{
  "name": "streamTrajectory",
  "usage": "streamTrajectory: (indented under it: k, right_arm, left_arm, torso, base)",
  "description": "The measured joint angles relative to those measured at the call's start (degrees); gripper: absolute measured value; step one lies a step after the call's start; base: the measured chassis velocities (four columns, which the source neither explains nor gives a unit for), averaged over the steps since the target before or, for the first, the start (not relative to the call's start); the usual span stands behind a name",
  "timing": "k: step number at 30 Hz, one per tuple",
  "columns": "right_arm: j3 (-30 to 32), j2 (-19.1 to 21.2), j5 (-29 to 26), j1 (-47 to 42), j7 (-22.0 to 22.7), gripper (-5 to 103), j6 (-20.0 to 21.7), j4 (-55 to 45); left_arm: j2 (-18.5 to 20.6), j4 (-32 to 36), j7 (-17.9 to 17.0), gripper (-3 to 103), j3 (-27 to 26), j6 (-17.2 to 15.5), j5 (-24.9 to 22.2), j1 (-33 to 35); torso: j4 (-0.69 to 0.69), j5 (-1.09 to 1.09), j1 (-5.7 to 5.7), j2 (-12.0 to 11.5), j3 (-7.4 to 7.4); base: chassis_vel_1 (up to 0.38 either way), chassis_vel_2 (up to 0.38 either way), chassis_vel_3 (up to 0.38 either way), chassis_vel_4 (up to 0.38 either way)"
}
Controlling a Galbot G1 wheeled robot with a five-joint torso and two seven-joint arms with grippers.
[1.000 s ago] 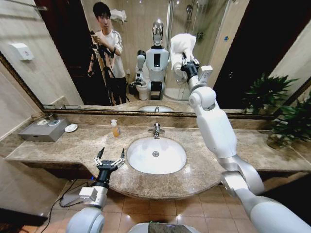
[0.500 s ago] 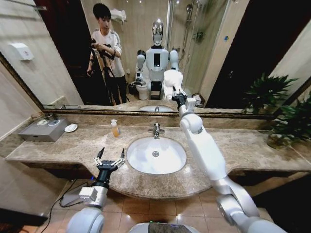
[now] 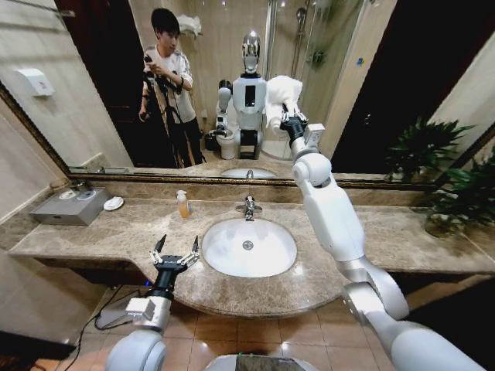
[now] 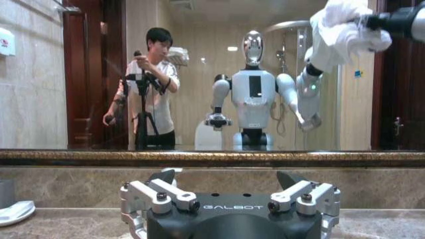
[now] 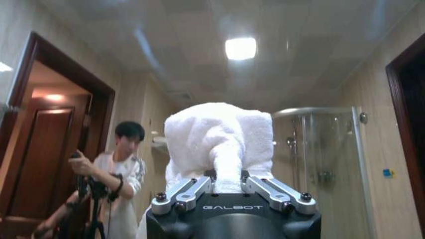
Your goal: Pick up the towel from the sink counter and wipe the mirror surface.
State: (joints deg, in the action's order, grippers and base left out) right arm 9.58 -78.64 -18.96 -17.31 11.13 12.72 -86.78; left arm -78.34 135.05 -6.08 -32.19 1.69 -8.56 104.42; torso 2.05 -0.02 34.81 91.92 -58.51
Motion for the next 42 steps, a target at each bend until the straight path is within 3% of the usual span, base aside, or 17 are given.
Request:
streamTrajectory:
  k: [12,27,42]
  right_arm:
    - [1.7,-4.1,5.3,-8.6,-1.3,13,-2.3,0.9]
    - [-1.1,-2.3,1.5,3.9,2.5,13,1.0,0.0]
    - [1.0,-2.8,3.2,-10.0,0.3,13,-0.8,-2.3]
  left_arm:
    - [0.0,0.0,0.0,100,0.0,0.0,0.0,0.0]
    - [0.0,0.0,0.0,100,0.0,0.0,0.0,0.0]
    - [0.0,0.0,0.0,100,0.0,0.0,0.0,0.0]
  torso:
    - [0.01,0.01,0.0,0.0,-0.01]
    - [0.02,0.0,0.0,0.0,0.0]
    - [0.02,0.02,0.0,0.0,-0.01]
  base:
    - [0.0,0.0,0.0,0.0]
    - [0.0,0.0,0.0,0.0]
    - [0.0,0.0,0.0,0.0]
